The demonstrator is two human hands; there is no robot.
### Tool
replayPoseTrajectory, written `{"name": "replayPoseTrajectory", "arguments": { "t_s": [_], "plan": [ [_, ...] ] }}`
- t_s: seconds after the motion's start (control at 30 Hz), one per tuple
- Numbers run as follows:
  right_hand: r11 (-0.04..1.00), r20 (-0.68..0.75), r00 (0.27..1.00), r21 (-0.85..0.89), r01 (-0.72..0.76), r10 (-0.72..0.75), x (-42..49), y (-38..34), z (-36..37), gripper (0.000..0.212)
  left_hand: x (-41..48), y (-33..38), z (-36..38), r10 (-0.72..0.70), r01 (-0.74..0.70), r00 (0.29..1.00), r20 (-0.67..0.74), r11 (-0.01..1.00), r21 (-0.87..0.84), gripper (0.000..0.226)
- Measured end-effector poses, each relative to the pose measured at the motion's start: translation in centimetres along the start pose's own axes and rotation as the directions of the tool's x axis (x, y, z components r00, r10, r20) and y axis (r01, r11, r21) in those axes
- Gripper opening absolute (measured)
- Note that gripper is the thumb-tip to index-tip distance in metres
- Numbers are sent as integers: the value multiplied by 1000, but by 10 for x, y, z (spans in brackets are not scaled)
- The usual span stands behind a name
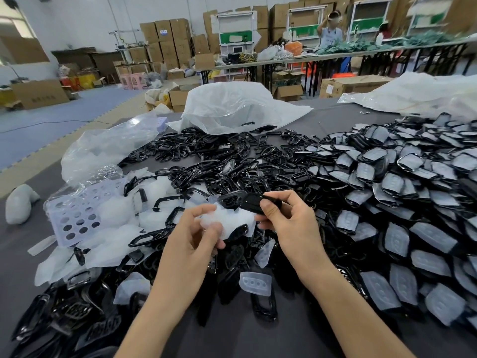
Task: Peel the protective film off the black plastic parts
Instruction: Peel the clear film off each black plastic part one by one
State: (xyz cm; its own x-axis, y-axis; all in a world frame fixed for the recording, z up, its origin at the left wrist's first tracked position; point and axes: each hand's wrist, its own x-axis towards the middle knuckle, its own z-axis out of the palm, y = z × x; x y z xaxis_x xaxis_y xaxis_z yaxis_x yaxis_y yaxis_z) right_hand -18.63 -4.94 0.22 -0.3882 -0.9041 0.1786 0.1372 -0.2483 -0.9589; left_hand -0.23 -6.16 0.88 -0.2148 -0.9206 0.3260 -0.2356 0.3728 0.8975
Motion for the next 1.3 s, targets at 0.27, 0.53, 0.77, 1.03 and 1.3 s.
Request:
{"name": "replayPoseTrajectory", "arguments": {
  "t_s": [0.27,0.53,0.77,1.03,1.3],
  "plan": [
    [913,289,947,333,-236,140,-9,-8,8,23,-1,-1,8,-25,15,998,-65,989,-147,11],
    [832,377,917,459,-310,134,-11,-11,9,24,-5,3,17,-36,34,999,-11,987,-159,14],
    [842,402,902,420,-337,160,-11,-7,11,18,-3,1,18,-35,21,994,-104,990,-141,12],
    [925,70,982,328,-190,176,-2,-2,7,16,-1,-3,13,-22,17,990,-137,999,-44,12],
    [963,-44,992,246,-106,121,2,2,2,14,-3,1,14,-26,24,1000,-9,985,-169,24]
  ]
}}
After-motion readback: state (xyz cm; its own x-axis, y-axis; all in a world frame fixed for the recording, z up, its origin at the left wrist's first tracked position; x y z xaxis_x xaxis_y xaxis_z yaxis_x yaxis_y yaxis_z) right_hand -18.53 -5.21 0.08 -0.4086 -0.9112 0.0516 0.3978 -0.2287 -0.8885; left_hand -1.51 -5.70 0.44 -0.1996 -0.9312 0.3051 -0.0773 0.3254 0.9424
